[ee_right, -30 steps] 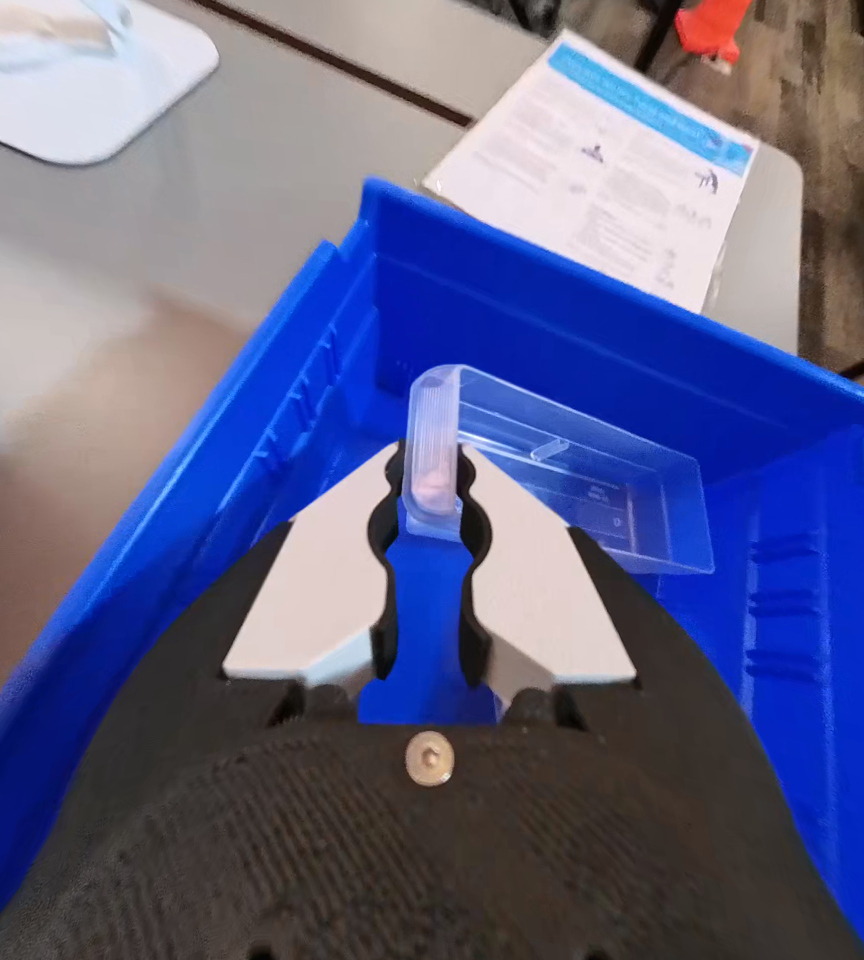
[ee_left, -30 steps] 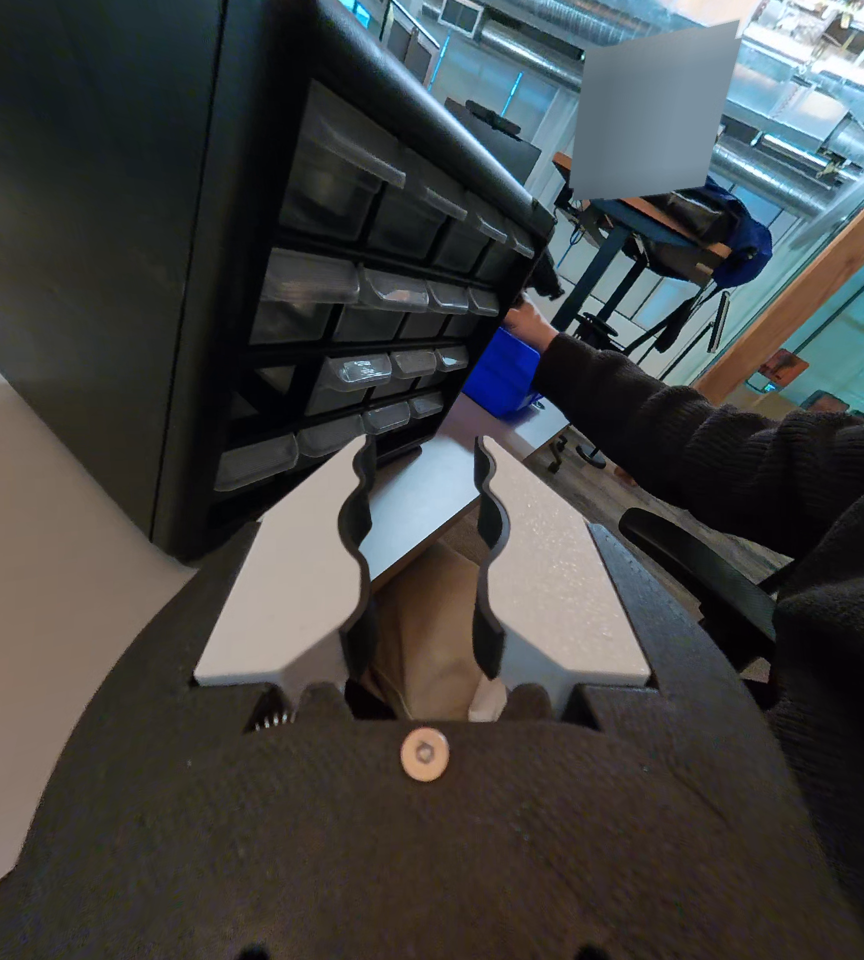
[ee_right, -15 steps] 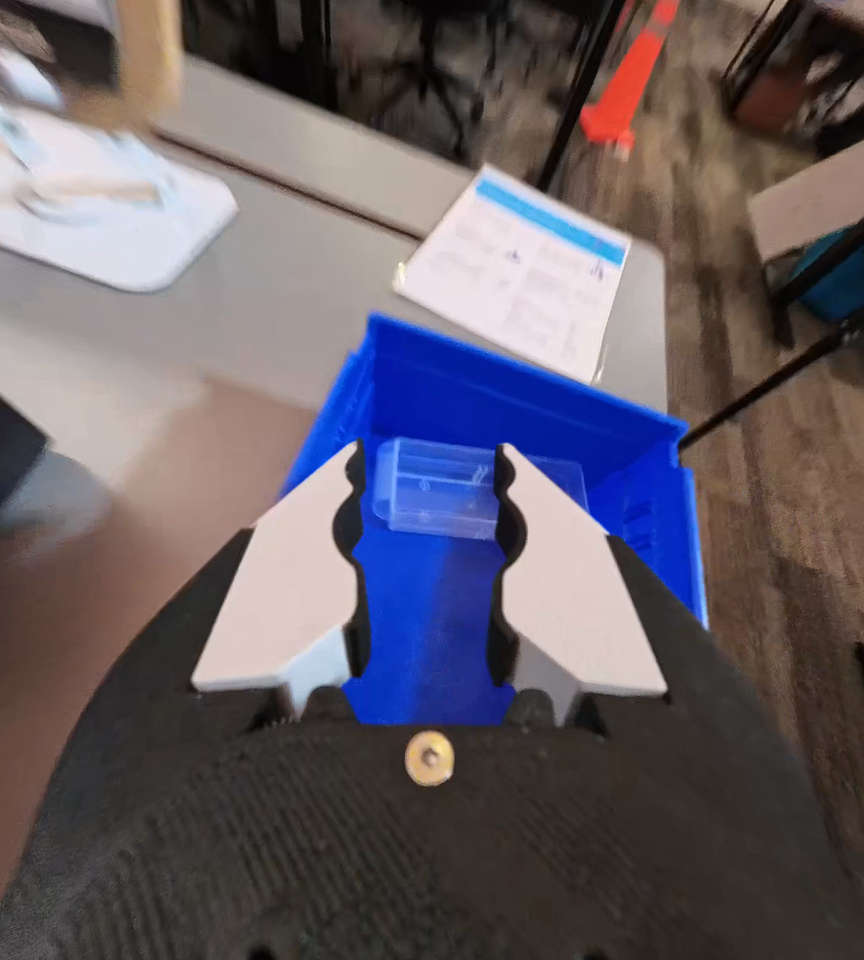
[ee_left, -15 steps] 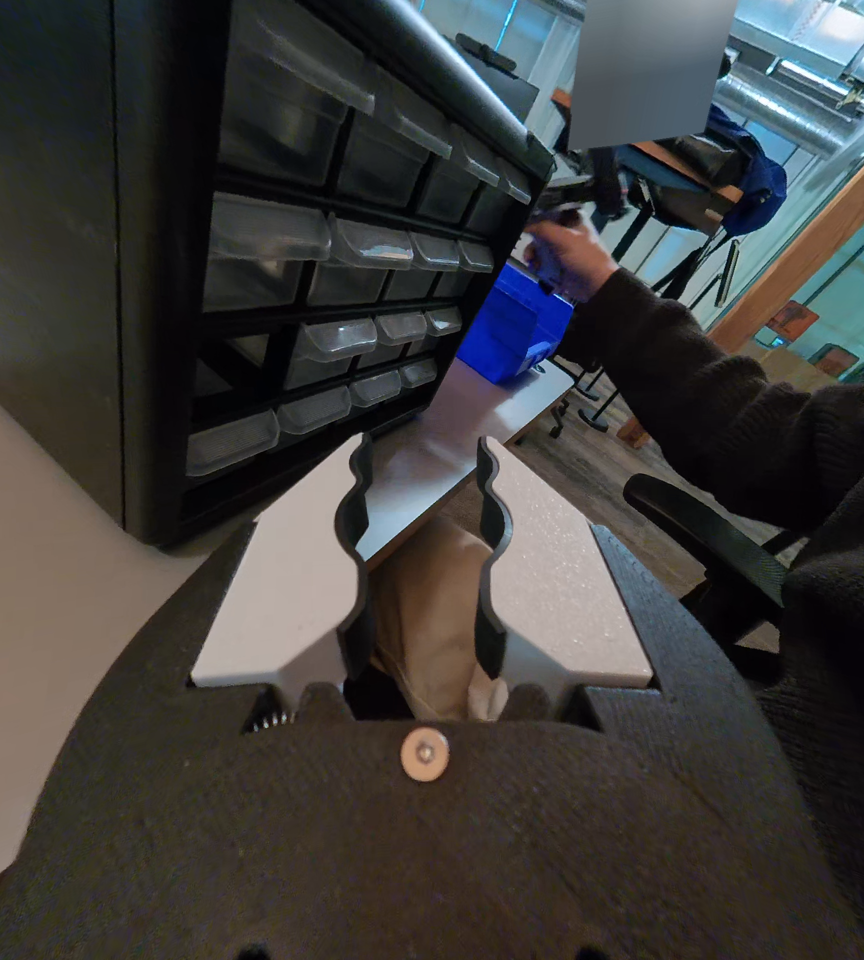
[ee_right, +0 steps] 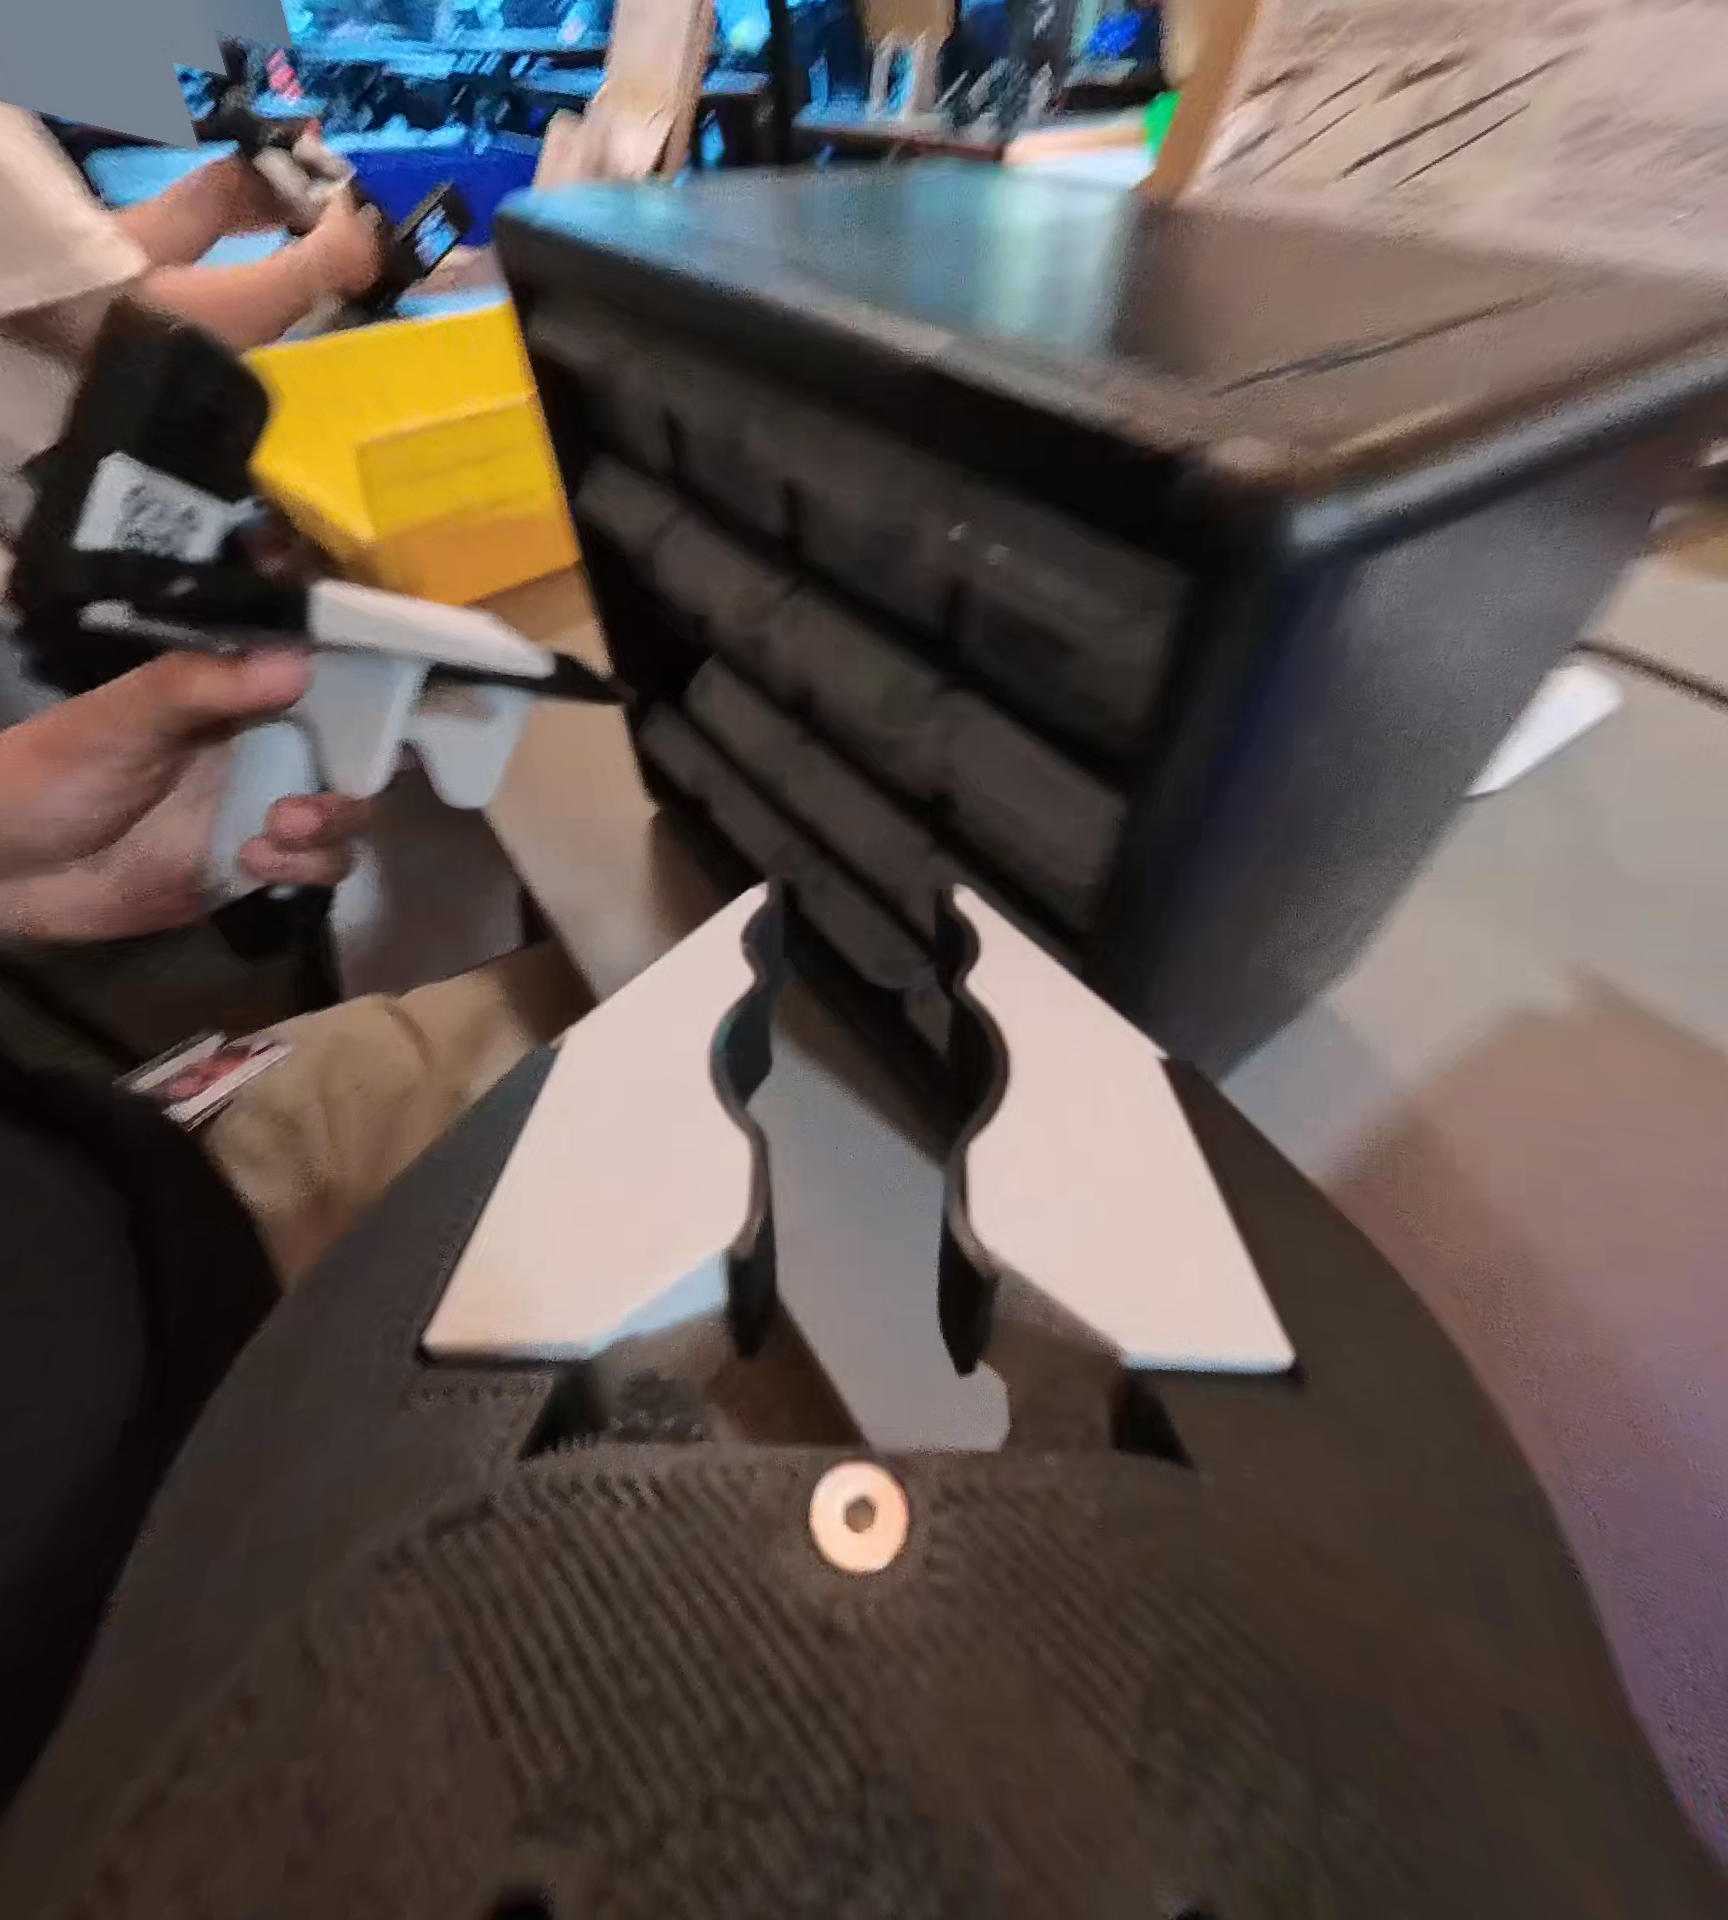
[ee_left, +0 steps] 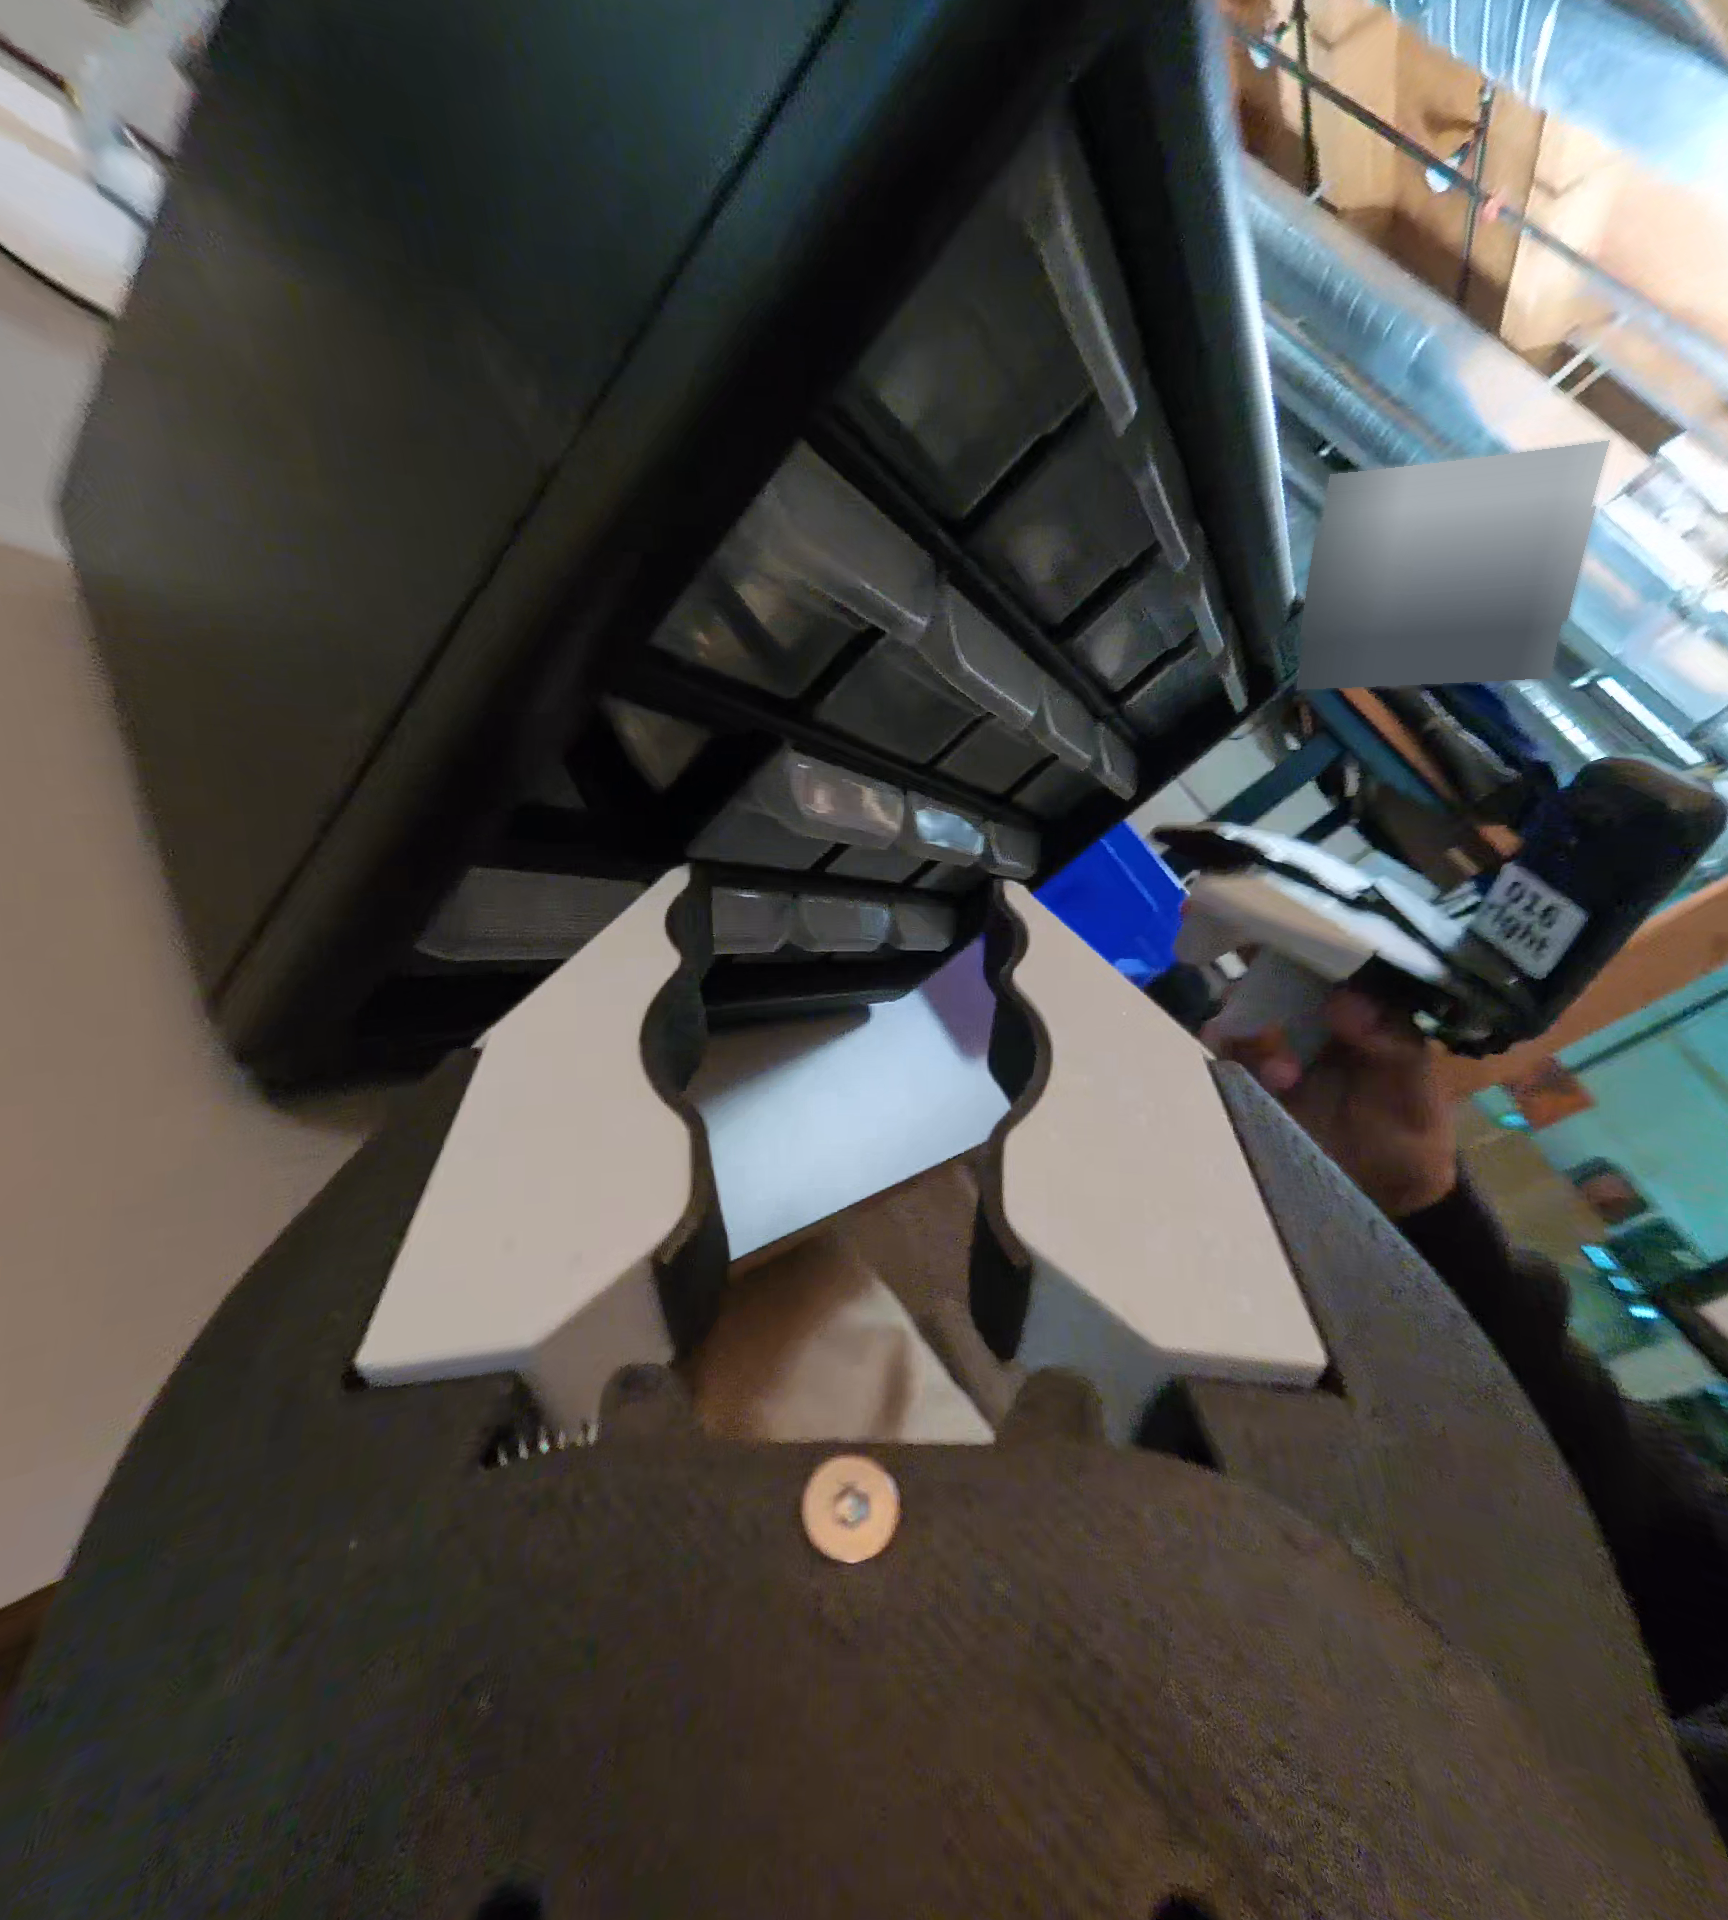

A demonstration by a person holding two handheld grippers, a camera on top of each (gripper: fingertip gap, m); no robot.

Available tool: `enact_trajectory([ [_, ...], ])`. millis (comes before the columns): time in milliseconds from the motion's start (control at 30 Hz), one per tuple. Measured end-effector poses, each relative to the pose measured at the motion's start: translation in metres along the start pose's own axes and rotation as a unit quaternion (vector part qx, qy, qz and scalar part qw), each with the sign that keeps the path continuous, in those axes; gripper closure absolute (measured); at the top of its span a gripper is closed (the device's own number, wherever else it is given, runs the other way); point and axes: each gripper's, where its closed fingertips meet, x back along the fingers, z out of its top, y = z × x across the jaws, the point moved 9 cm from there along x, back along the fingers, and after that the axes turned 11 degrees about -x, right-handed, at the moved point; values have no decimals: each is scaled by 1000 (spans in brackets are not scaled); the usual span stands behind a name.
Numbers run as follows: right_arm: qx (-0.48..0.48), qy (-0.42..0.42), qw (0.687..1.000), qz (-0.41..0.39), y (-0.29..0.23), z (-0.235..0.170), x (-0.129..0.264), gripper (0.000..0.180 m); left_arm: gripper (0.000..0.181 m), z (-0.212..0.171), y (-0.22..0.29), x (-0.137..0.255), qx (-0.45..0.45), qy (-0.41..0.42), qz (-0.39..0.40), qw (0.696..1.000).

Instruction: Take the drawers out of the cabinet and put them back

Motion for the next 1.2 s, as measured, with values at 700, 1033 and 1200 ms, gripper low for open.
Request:
enact_trajectory([
  [700,84,-85,992,39,-45,-34,-41,147,176,-19,-6,-37,171,33,-59,983],
  [1033,233,-79,969,-8,-72,-20,-67,139,176,-37,14,-5,174,-4,-71,982],
  [1200,329,-114,937,-30,-88,-20,-98,131,172,-32,8,18,156,11,-51,986],
])
